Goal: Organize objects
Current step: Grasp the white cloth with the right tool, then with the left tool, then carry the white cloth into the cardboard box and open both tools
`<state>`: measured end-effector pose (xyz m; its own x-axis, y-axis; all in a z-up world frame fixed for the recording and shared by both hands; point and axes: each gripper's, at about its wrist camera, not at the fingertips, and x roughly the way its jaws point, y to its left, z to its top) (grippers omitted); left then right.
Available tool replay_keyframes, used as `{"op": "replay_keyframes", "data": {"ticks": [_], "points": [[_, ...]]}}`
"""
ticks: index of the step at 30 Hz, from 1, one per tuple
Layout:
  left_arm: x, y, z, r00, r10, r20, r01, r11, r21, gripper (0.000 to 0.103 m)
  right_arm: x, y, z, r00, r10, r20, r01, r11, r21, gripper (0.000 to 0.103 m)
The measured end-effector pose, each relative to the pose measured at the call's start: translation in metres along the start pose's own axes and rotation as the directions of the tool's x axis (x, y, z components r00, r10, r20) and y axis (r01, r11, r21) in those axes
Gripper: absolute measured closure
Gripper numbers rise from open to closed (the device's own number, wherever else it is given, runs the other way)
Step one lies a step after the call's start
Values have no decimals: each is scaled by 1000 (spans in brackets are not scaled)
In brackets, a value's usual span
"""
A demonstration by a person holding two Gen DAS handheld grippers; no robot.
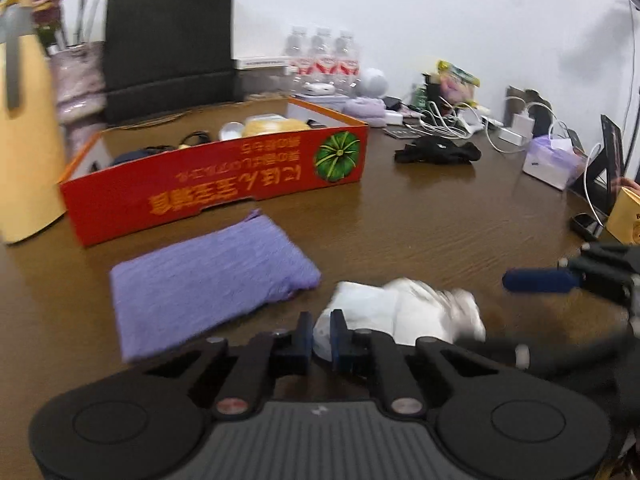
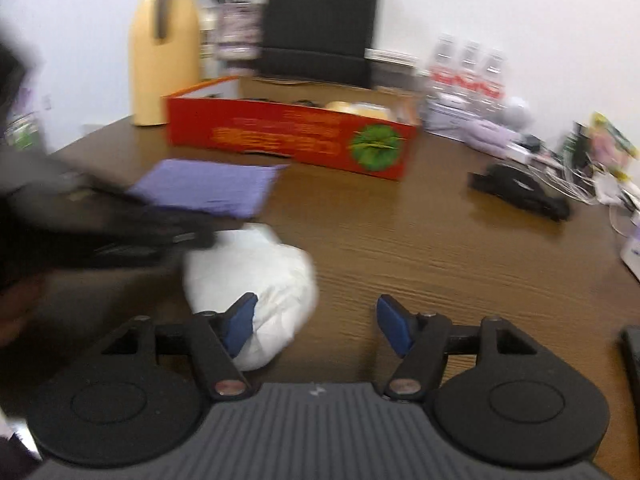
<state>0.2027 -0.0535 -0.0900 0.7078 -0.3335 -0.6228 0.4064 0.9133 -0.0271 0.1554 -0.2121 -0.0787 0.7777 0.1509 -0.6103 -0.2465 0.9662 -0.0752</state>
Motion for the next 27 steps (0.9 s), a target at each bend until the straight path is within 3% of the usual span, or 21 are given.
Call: {"op": "replay_keyframes", "data": {"ticks": [2, 5, 7, 11, 12, 14, 15, 17, 19, 23, 27], "points": [[-7, -6, -7, 1000, 8, 13, -8, 1000, 6, 95, 3, -7, 0, 1000, 11, -8, -11, 999, 31, 41], [-11, -12, -9, 999, 34, 16, -34, 999, 19, 95, 6, -5, 1, 1000, 23, 7, -24, 999, 29, 60], [-10, -12, -6, 1000, 29, 4, -29, 1000, 1, 95, 9, 3, 3, 1000, 16, 13, -16, 1000, 5, 67], [-8, -9, -7, 1000, -17, -7, 17, 998, -62, 79, 12, 13, 3, 999, -31, 37, 33, 998, -45, 72], [-8, -10, -7, 999, -33, -6, 32, 997, -72, 72, 13, 12, 4, 999, -21, 36, 22, 999, -31, 82], [-7, -13, -8, 999, -51, 2, 51, 995, -83, 70, 15, 6, 4, 999, 7, 33, -7, 1000, 15, 86], [-7, -17, -8, 999, -33, 3, 33, 997, -75, 73, 15, 4, 4, 999, 10, 35, -11, 1000, 28, 87], [-8, -21, -8, 1000, 12, 6, -12, 998, -68, 93, 14, -1, 3, 999, 12, 38, -14, 998, 58, 89], [-12, -15, -8, 1000, 8, -5, -8, 994, -109, 103, 10, -8, 1, 999, 18, 39, -22, 995, 97, 94], [-31, -10, -4, 999, 16, 31, -12, 991, -137, 103, -7, -21, -1, 994, 89, 67, -100, 978, 181, 97], [-50, -1, 17, 993, 7, 115, 10, 990, -143, 103, -22, -23, 25, 985, 109, 137, -130, 980, 153, 98]]}}
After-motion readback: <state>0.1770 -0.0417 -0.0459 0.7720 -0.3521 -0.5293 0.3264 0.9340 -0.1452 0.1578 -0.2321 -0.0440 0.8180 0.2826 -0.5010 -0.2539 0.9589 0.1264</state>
